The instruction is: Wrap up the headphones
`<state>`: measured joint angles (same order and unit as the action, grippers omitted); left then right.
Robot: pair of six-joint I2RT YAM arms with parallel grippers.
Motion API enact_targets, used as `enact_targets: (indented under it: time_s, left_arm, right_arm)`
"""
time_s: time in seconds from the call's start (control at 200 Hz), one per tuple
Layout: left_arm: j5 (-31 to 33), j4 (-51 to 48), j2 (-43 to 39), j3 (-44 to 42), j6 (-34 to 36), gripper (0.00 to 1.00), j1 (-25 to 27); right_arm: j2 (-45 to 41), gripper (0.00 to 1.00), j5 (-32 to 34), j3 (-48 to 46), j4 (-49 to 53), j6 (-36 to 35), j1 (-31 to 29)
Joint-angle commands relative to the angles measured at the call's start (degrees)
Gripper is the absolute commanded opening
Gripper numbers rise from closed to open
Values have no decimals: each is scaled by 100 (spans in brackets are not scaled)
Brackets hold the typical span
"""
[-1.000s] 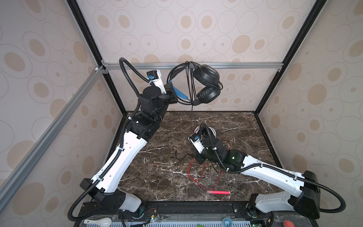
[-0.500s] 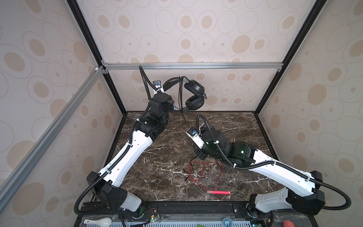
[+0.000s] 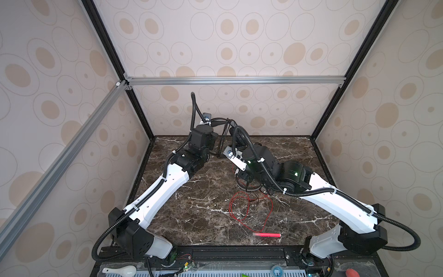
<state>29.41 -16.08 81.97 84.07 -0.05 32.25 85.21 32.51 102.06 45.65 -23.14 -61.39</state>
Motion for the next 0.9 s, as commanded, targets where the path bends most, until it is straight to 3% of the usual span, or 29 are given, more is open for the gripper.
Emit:
enact_targets:
  time_s: [0.0, 0.235, 0.52, 0.895]
  left_arm:
    - [-844, -91, -430, -115, 595, 0, 19]
    - [-1743, -337, -968, -733, 847, 0, 16]
    - [-2587, -766, -1061, -660, 954, 0, 15]
    - [-3309, -876, -1054, -449, 896, 0, 18]
  right_arm:
    - [84, 0, 546, 285, -65, -957, 61]
    - [167, 5, 475, 481, -297, -1332, 439]
    - [343, 7, 564, 533, -481, -1808, 785]
    - [148, 10, -409, 261, -522, -662, 1740]
